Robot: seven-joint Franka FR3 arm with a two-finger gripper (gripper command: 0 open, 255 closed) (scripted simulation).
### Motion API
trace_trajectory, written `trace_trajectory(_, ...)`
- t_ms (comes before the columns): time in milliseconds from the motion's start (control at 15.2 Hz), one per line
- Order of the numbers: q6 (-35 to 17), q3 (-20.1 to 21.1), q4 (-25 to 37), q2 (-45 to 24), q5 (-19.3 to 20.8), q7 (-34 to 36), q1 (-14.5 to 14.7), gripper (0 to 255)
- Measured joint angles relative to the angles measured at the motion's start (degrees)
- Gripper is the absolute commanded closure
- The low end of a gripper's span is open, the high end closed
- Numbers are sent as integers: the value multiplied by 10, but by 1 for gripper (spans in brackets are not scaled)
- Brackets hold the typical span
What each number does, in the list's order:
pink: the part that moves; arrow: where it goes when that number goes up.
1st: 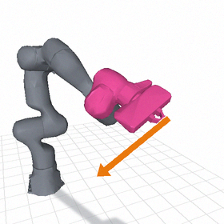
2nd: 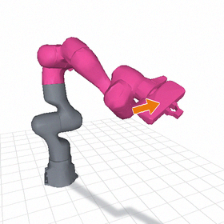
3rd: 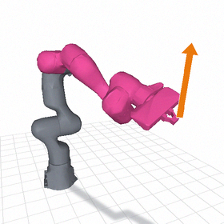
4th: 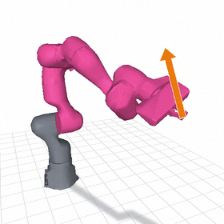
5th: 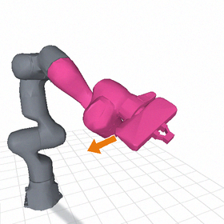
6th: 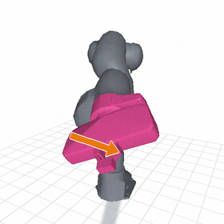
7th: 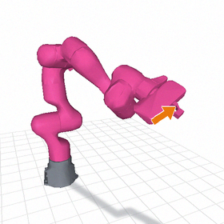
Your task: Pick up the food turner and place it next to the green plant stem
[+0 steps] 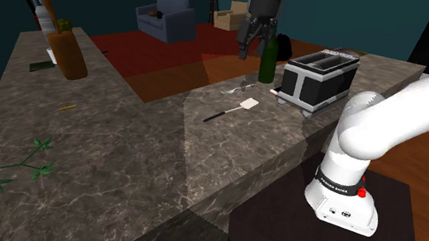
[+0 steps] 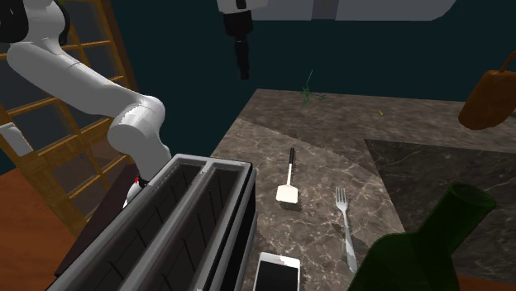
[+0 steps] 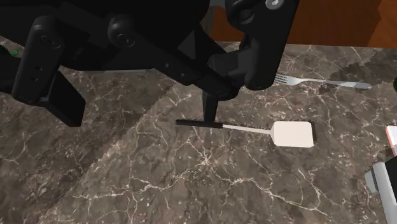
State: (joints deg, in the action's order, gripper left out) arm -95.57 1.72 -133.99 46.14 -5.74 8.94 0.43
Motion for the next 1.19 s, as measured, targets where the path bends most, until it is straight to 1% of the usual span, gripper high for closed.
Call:
trace_trajectory(66,0,0,0,0,0,0,0,0)
trace_trajectory(132,-5,-6,-8,1,3,-15,4,0)
trace_trajectory(264,-23,-28,-28,-1,17,-71,15,0)
trace_trajectory(462,-66,-73,-72,-9,44,-179,32,0)
trace_trajectory(726,-120,-132,-95,-49,78,-323,57,0)
trace_trajectory(990,-185,-195,-105,-112,106,-471,85,0)
trace_trajectory(1188,-230,-236,-102,-165,117,-579,111,0)
